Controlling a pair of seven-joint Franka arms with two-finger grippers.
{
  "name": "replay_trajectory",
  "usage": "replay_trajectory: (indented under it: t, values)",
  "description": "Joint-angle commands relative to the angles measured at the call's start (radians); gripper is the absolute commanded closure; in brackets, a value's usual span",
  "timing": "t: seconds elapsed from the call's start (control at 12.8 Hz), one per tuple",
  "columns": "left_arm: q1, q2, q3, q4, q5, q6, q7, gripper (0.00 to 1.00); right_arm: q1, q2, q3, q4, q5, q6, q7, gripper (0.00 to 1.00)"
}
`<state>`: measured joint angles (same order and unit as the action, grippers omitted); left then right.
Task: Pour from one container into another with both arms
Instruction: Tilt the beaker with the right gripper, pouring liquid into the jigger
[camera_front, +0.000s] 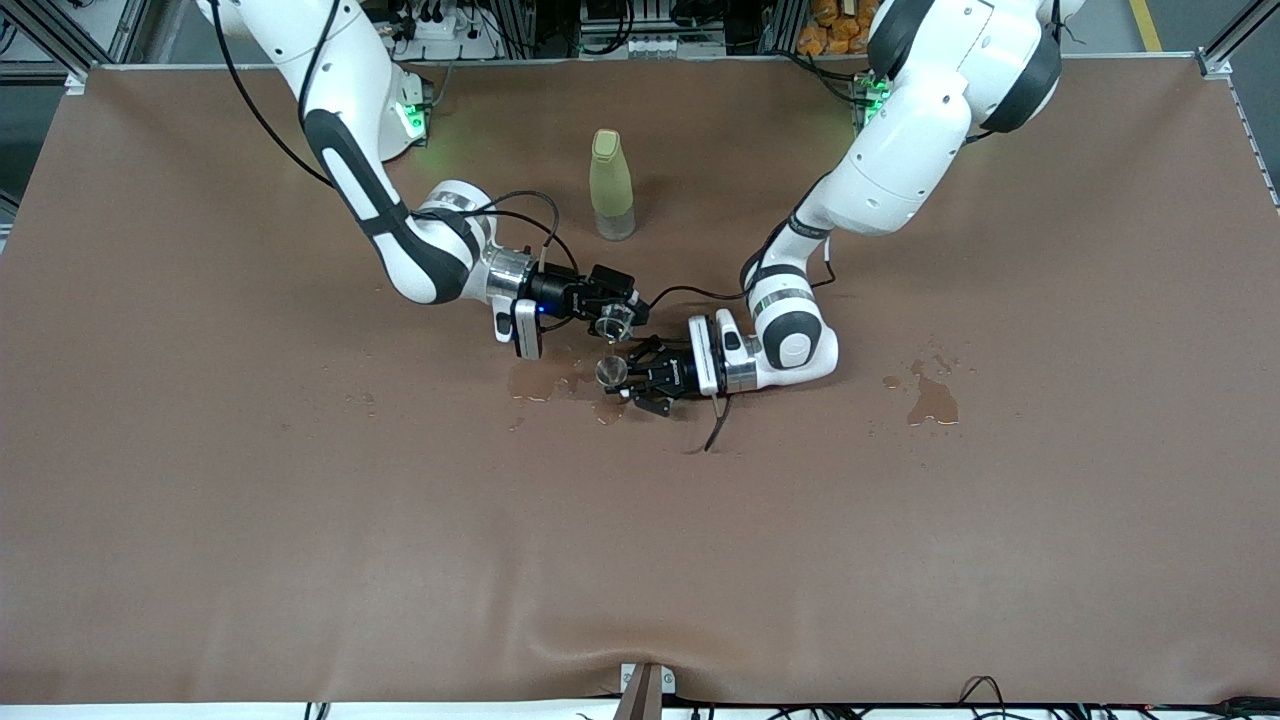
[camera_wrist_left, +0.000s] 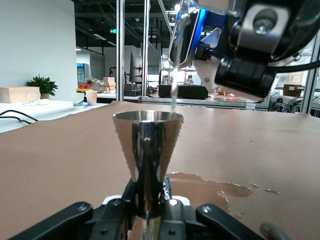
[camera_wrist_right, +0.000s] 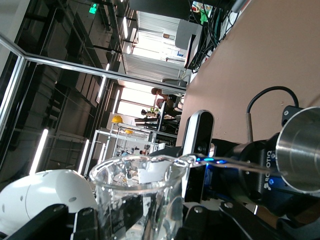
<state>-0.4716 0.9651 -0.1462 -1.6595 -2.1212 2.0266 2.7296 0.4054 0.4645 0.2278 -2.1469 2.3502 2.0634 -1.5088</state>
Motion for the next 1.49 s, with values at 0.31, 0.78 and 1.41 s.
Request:
replay_trajectory:
  t: [0.31,0.78,1.41]
  values:
    - [0.01,-0.019,-0.007,-0.058,-0.031,-0.032,0.104,1.0,-0.016,-0.021,0.012,-0.004,0.017,0.0,0.079,1.0]
    - [0.014,-0.023,-0.018,-0.068,-0.031,-0.032,0.107,1.0,-0.016,-0.021,0.012,-0.002,0.017,0.0,0.168,1.0]
    - [0.024,-0.039,-0.019,-0.086,-0.031,-0.032,0.101,1.0,-0.017,-0.02,0.012,0.001,0.017,-0.002,0.28,1.0]
